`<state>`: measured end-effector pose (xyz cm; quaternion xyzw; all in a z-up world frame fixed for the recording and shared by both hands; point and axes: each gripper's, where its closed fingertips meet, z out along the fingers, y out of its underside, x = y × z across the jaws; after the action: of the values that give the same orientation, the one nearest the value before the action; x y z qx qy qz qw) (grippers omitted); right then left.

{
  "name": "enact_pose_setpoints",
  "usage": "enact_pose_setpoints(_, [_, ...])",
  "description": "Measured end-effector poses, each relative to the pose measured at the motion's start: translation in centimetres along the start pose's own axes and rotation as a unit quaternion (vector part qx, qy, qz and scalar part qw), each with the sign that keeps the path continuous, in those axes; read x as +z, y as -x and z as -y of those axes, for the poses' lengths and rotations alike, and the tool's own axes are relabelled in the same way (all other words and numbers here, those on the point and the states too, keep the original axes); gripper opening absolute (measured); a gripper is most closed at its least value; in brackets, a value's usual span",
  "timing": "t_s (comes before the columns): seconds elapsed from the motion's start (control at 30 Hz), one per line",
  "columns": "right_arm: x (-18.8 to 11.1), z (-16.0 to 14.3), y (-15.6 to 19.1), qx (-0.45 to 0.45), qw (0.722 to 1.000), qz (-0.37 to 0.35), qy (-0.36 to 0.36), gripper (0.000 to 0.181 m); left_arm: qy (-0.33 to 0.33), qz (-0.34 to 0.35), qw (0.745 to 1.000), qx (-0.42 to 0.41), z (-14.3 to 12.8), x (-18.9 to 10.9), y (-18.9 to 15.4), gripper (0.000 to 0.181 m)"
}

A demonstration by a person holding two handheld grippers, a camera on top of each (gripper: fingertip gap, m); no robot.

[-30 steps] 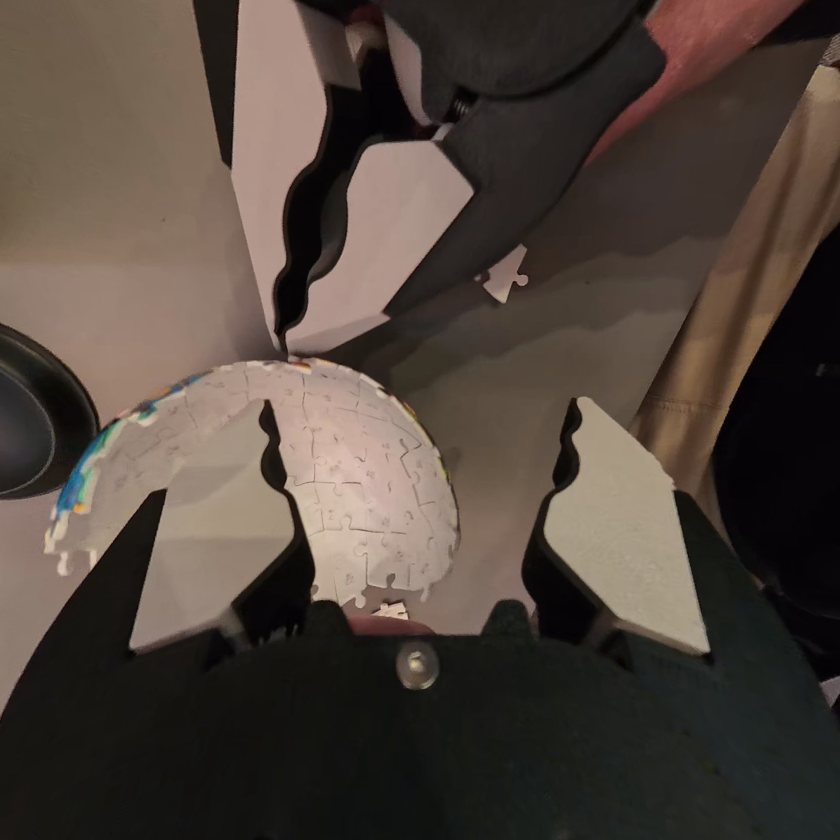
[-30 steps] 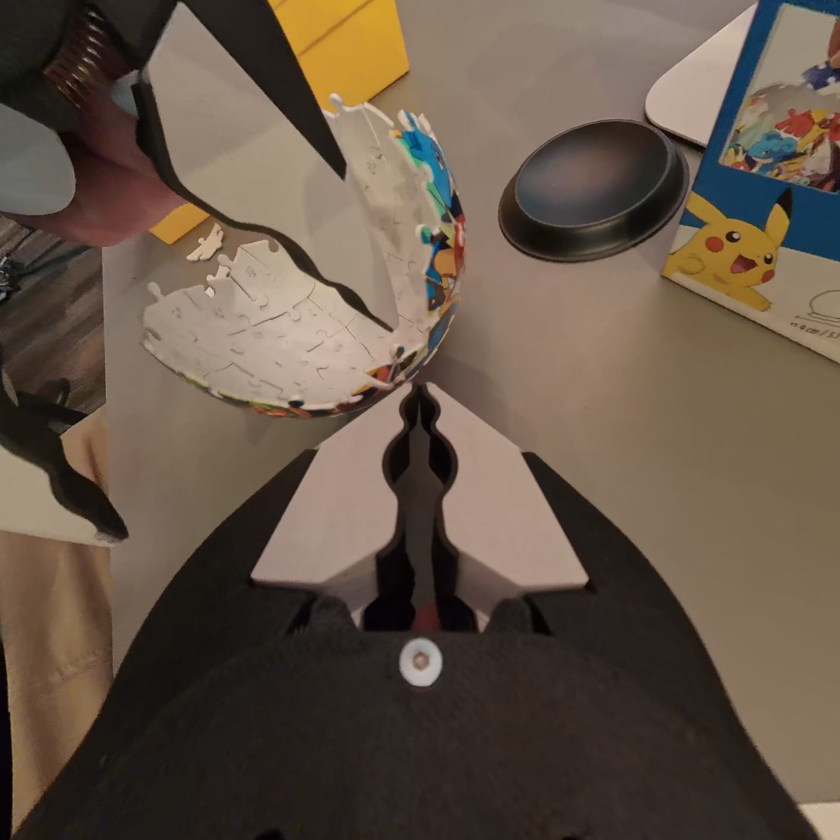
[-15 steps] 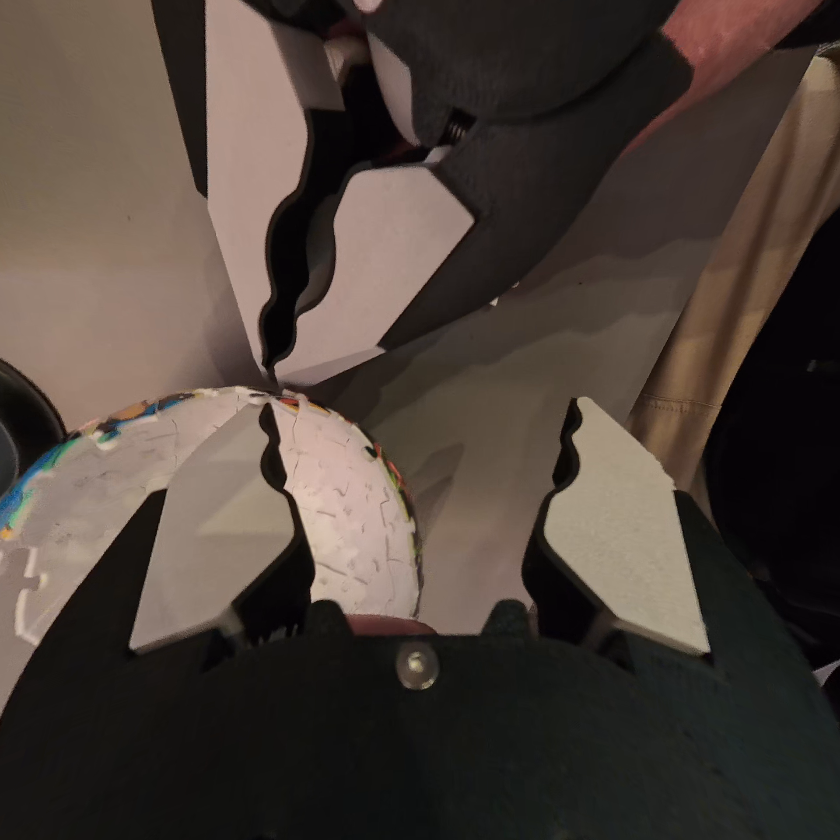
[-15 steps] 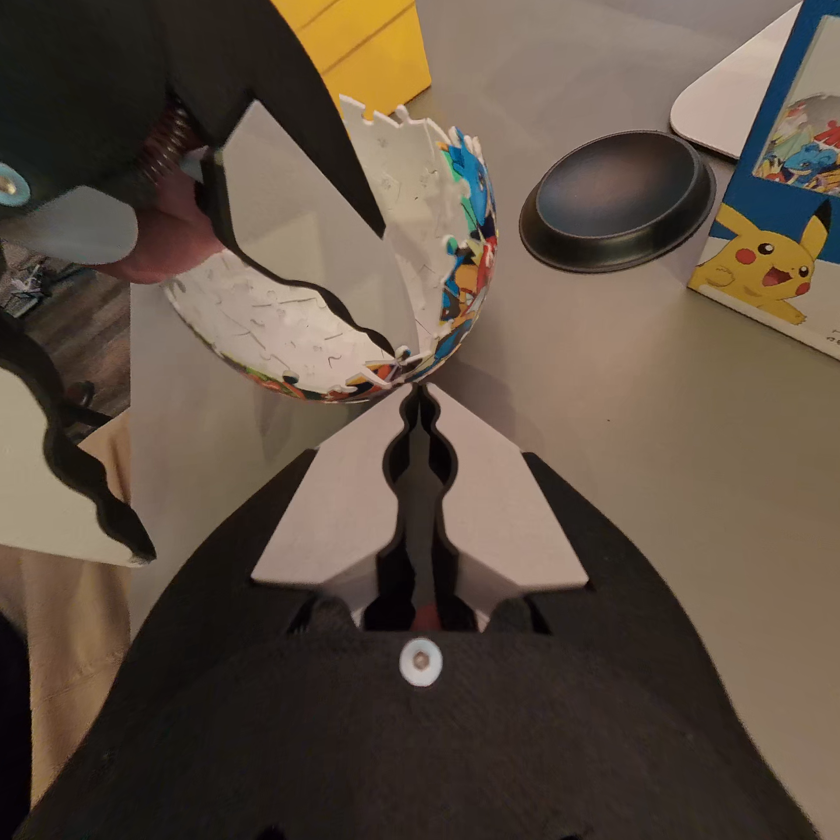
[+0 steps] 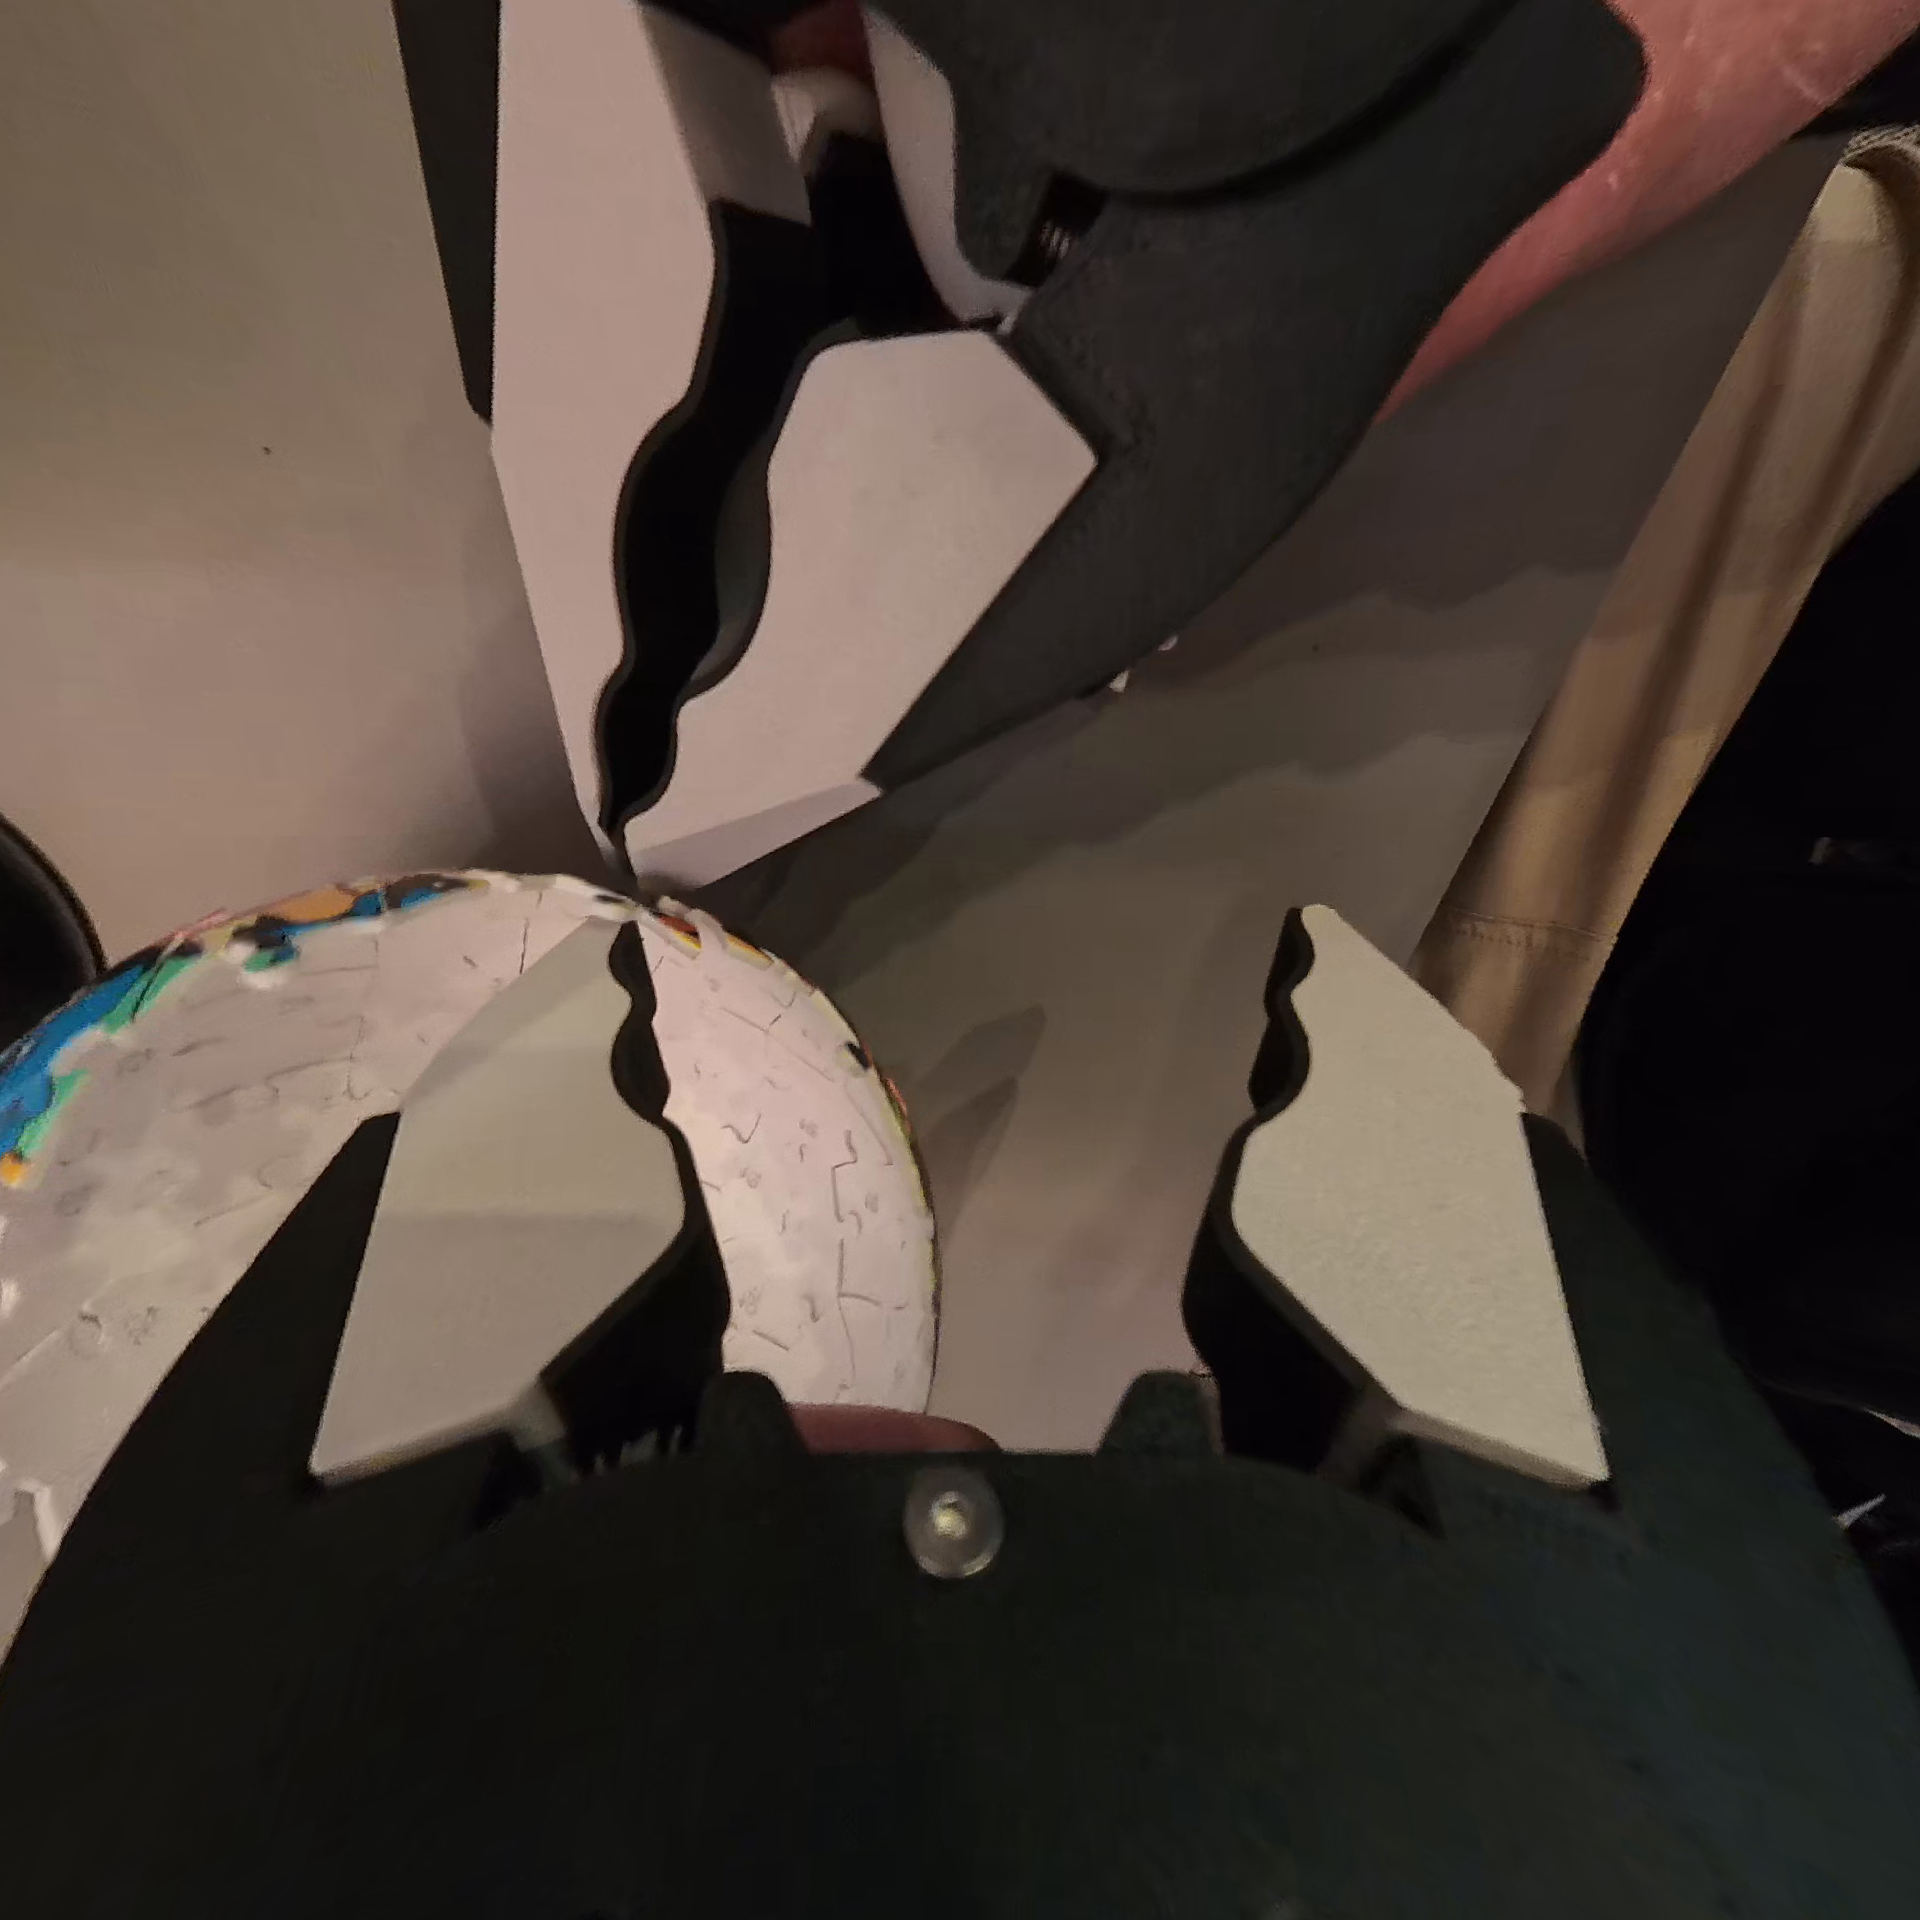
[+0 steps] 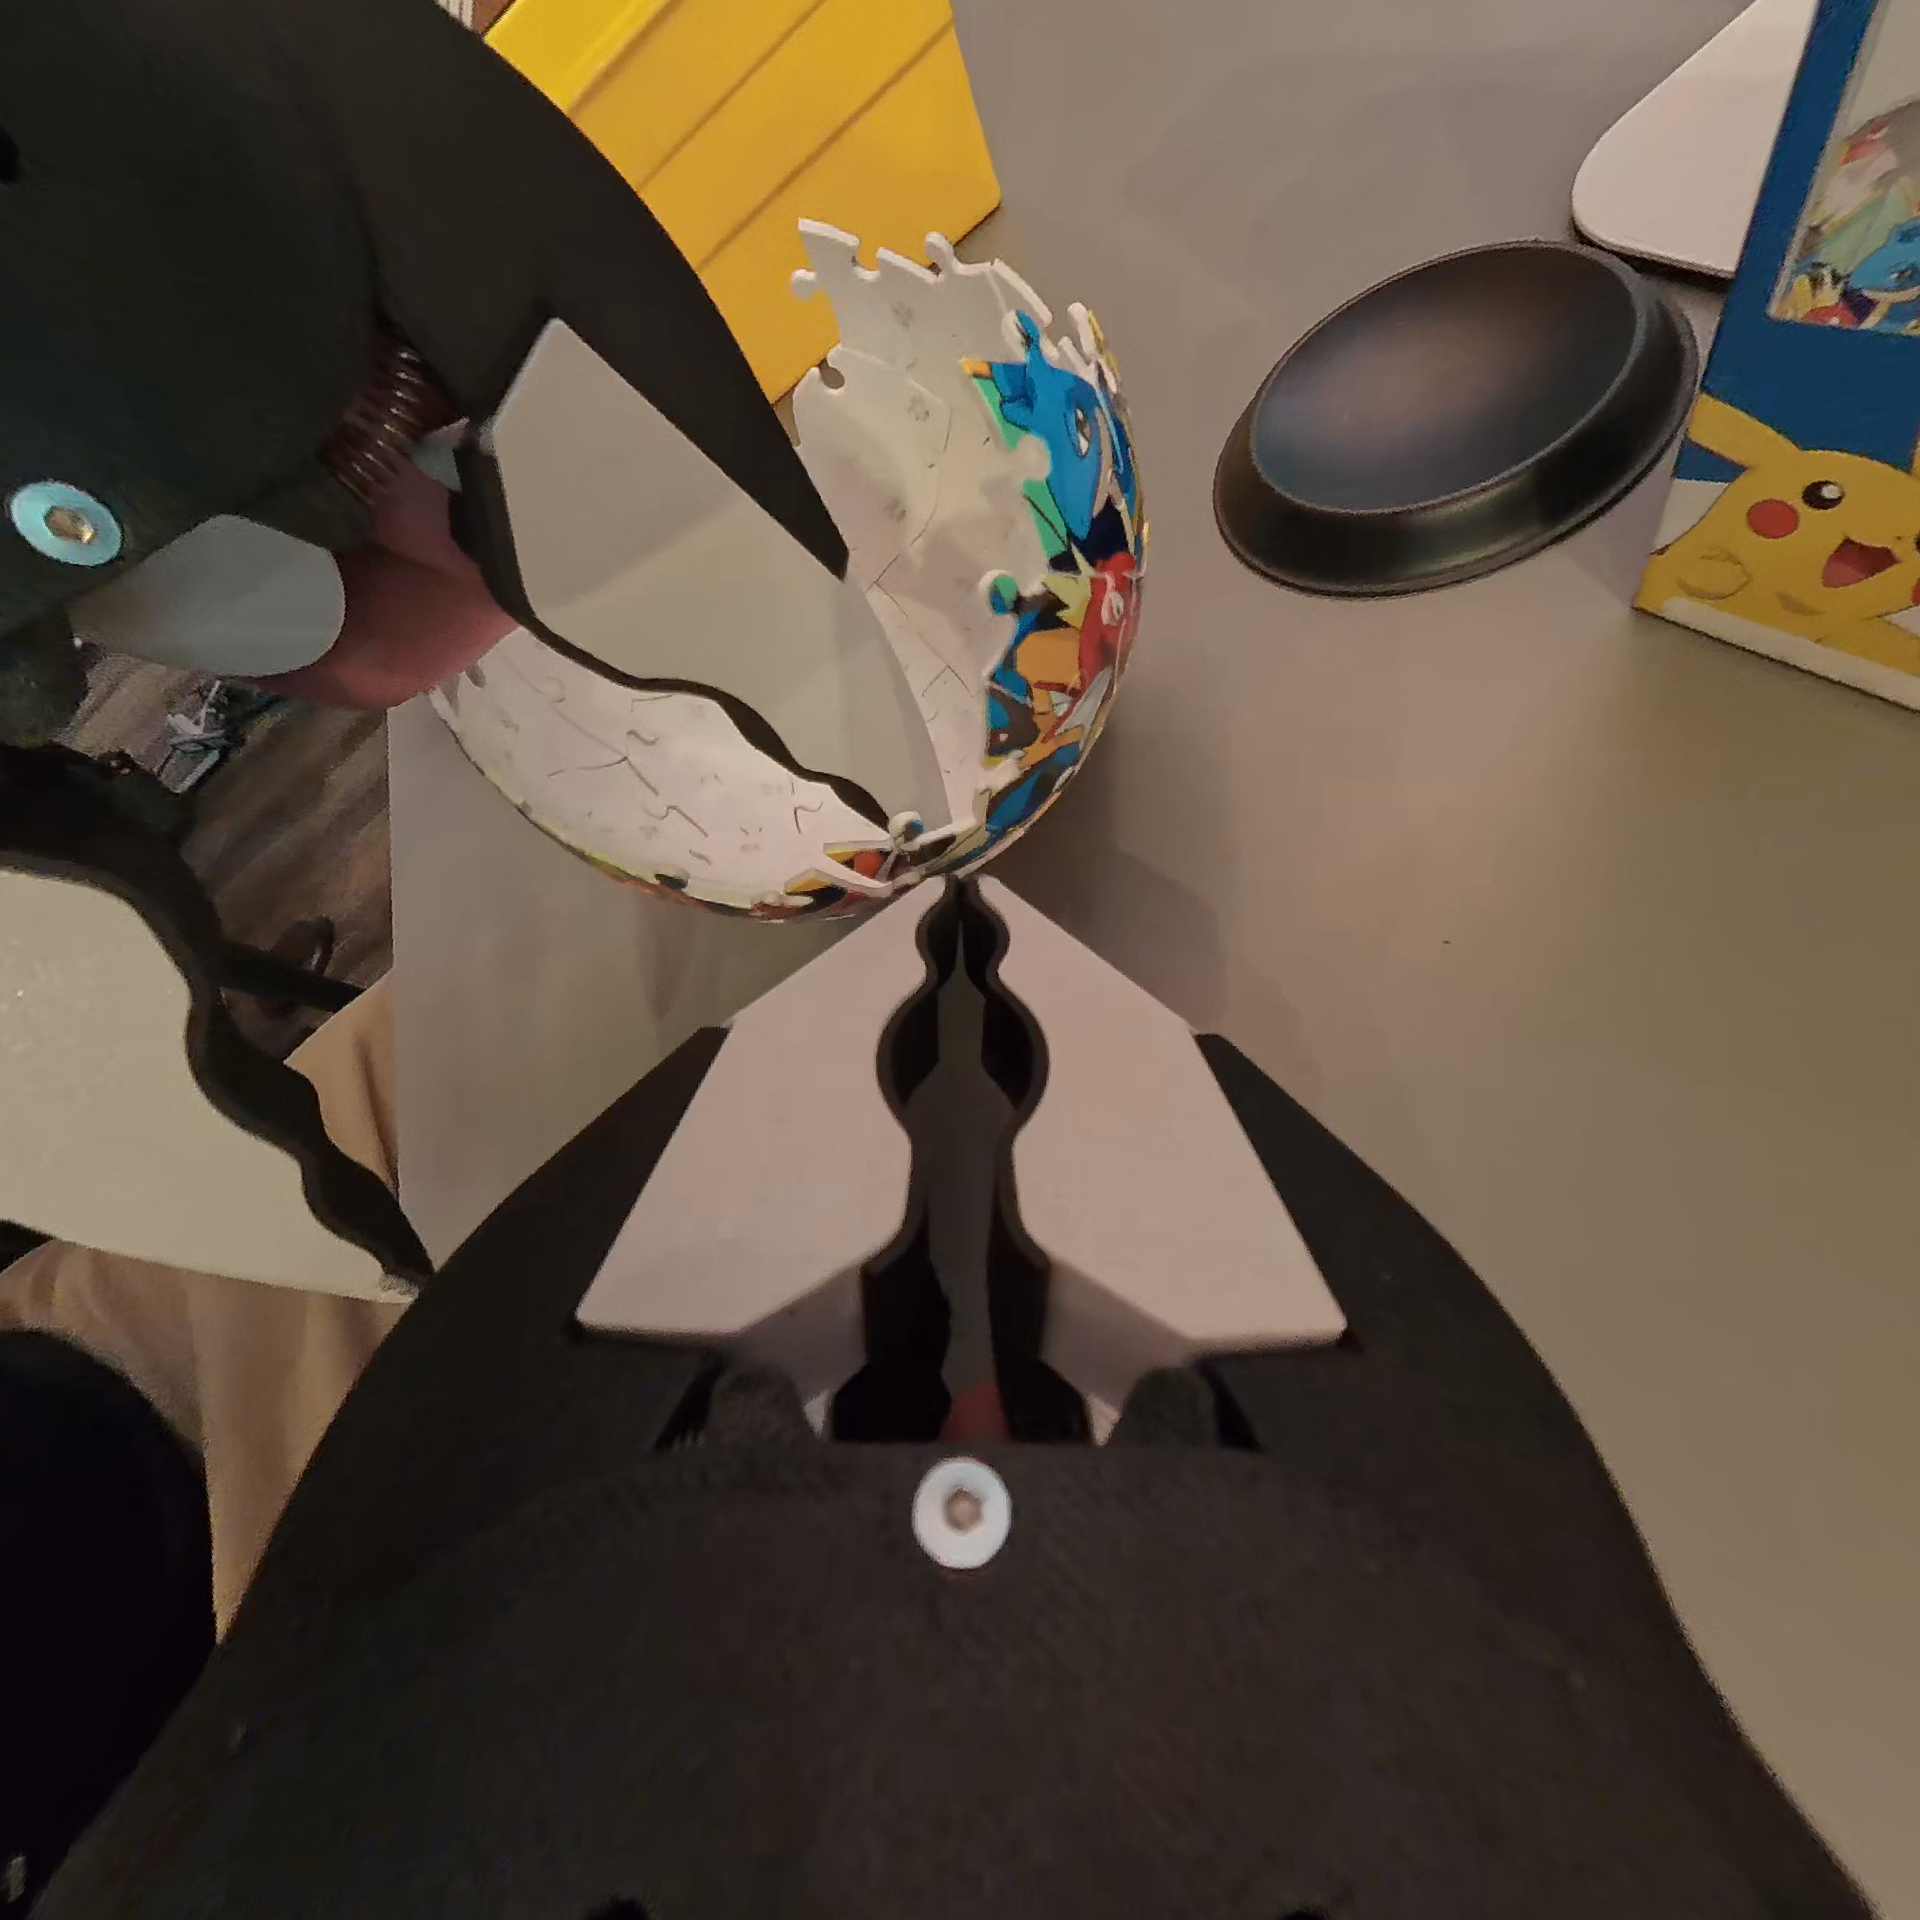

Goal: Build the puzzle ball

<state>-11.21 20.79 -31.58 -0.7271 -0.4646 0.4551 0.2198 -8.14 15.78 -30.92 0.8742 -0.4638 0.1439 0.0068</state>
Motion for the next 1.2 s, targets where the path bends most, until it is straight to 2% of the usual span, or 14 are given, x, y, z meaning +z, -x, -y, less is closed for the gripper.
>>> enact_pose_setpoints(0.33, [0.1, 0.0, 0.3, 0.012, 1.0, 0.007, -0.002, 0.0, 0.0, -0.006, 1.0, -0.007, -0.1, -0.3, -0.1, 0.109])
enact_pose_setpoints(0.67, [-0.1, 0.2, 0.4, 0.01, 1.0, 0.01, -0.006, 0.0, 0.019, 0.011, 1.0, -0.004, -0.9, -0.2, 0.1, 0.096])
enact_pose_setpoints(1.0, [-0.1, -1.6, 1.3, 0.019, 0.998, 0.028, 0.044, 0.0, 0.019, 0.015, 1.0, -0.003, -1.1, 0.0, -0.5, 0.092])
enact_pose_setpoints(1.2, [0.3, -1.7, 2.3, 0.025, 0.998, 0.047, 0.046, 0.0, 0.018, 0.005, 1.0, -0.008, -1.5, 0.3, -0.9, 0.087])
